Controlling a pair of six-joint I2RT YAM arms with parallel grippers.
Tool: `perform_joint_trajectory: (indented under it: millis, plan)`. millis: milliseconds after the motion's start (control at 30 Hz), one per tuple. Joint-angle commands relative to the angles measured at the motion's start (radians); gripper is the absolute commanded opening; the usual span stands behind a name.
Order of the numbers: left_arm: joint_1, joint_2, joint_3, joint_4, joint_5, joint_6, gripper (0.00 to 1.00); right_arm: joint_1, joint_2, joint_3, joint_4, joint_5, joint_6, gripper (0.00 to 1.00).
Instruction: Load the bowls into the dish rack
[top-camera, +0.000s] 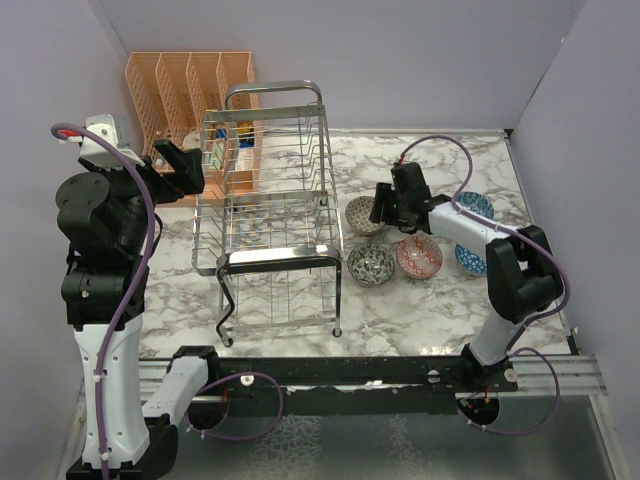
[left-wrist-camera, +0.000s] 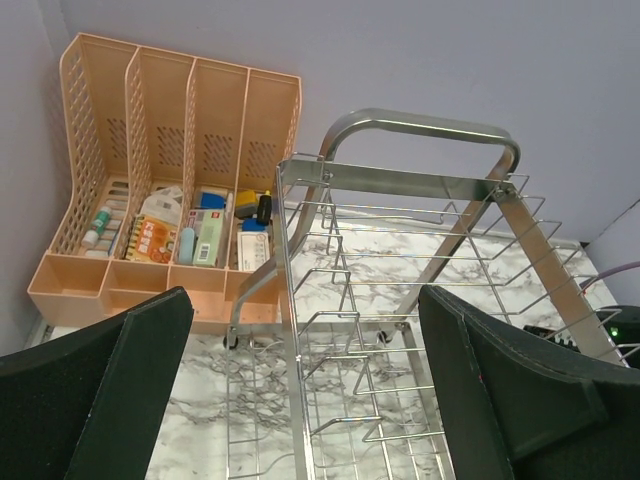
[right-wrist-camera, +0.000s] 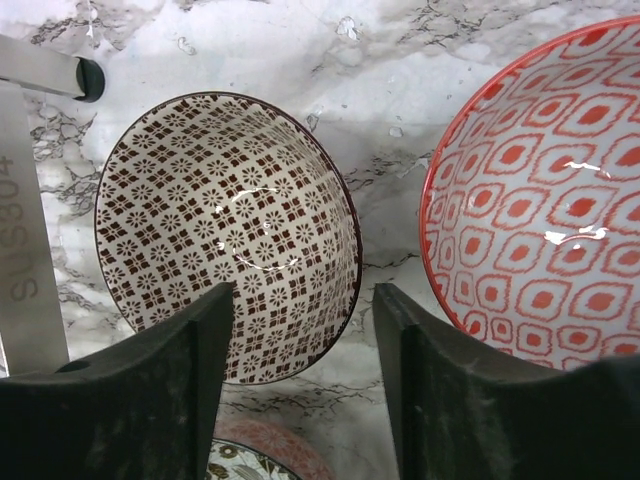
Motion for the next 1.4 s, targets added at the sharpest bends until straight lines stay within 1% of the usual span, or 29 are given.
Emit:
perform_joint_trajectory:
  millis: [0, 267, 300, 400, 433, 500, 533, 567, 600, 800, 1067, 1167, 1267, 1367]
  plan:
    - [-0.005, -0.011, -0.007, -0.005, -0.034, 0.014, 0.99, 0.008, 0.034, 0.008, 0.055, 0.019, 0.018, 0.54]
    - [-0.008, -0.018, -0.009, -0.012, -0.065, 0.019, 0.99, 0.008, 0.081, 0.02, 0.066, 0.027, 0.023, 0.53]
    - [-0.009, -0.02, -0.01, -0.013, -0.07, 0.018, 0.99, 0.008, 0.082, 0.02, 0.069, 0.03, 0.023, 0.5]
    - [-0.011, -0.021, -0.011, -0.014, -0.079, 0.02, 0.99, 0.008, 0.083, 0.02, 0.074, 0.039, 0.024, 0.33]
    - [-0.011, -0.023, -0.011, -0.014, -0.081, 0.02, 0.99, 0.008, 0.083, 0.022, 0.075, 0.039, 0.023, 0.31]
    - [-0.012, -0.024, -0.012, -0.013, -0.084, 0.02, 0.99, 0.008, 0.083, 0.023, 0.081, 0.042, 0.023, 0.22]
    - [-0.014, -0.024, -0.013, -0.013, -0.086, 0.02, 0.99, 0.008, 0.082, 0.023, 0.084, 0.041, 0.021, 0.17]
    - [-0.014, -0.025, -0.013, -0.013, -0.088, 0.021, 0.99, 0.008, 0.083, 0.025, 0.087, 0.041, 0.021, 0.07]
    - [-0.014, -0.026, -0.013, -0.014, -0.091, 0.021, 0.99, 0.008, 0.082, 0.026, 0.092, 0.042, 0.019, 0.02]
    - [-0.02, -0.029, -0.01, -0.015, -0.111, 0.022, 0.99, 0.02, 0.019, 0.002, 0.189, 0.071, -0.043, 0.01]
    - [-0.022, -0.037, -0.004, -0.014, -0.117, 0.019, 0.99, 0.069, -0.19, -0.17, 0.442, 0.134, -0.157, 0.01]
    - [-0.022, -0.038, -0.004, -0.011, -0.114, 0.013, 0.99, 0.136, -0.277, -0.263, 0.552, 0.168, -0.236, 0.01]
    - [-0.023, -0.041, -0.008, -0.01, -0.111, 0.007, 0.99, 0.251, -0.358, -0.363, 0.689, 0.245, -0.319, 0.01]
    - [-0.024, -0.043, -0.012, -0.007, -0.107, 0.003, 0.99, 0.324, -0.411, -0.424, 0.741, 0.317, -0.36, 0.01]
